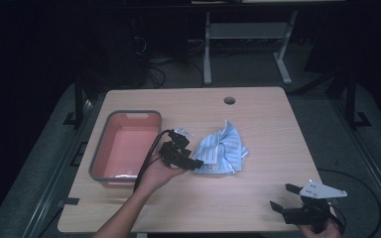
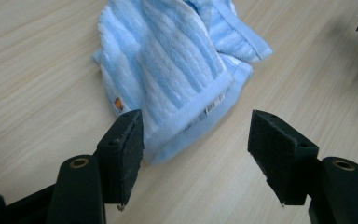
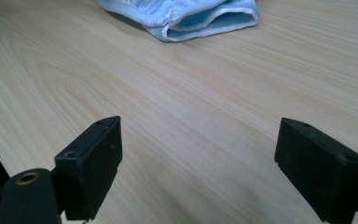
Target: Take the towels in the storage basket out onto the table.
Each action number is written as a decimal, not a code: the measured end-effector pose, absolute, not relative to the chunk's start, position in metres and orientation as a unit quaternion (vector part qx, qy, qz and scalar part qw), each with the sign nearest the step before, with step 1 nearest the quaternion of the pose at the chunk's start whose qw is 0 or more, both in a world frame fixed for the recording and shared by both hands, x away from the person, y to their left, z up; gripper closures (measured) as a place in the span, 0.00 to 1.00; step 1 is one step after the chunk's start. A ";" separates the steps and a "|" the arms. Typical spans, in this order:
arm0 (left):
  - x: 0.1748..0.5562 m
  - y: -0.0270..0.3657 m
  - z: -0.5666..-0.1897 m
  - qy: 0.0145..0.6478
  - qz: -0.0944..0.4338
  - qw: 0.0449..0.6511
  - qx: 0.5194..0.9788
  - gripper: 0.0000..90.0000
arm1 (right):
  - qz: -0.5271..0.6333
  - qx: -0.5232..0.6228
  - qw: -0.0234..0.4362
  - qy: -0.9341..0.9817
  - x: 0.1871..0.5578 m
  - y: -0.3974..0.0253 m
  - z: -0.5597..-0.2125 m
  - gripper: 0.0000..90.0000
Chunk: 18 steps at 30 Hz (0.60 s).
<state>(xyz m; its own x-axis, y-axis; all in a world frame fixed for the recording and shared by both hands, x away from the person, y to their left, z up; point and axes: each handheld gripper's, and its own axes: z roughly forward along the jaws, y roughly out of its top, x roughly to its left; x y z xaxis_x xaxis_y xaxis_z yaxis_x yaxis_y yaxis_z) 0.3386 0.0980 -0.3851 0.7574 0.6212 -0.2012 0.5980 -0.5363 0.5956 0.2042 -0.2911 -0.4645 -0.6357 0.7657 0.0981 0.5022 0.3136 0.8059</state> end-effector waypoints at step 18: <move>0.310 0.109 -0.398 0.343 0.010 0.345 0.874 0.39 | 0.426 0.397 0.153 0.798 0.205 -0.289 -0.466 0.16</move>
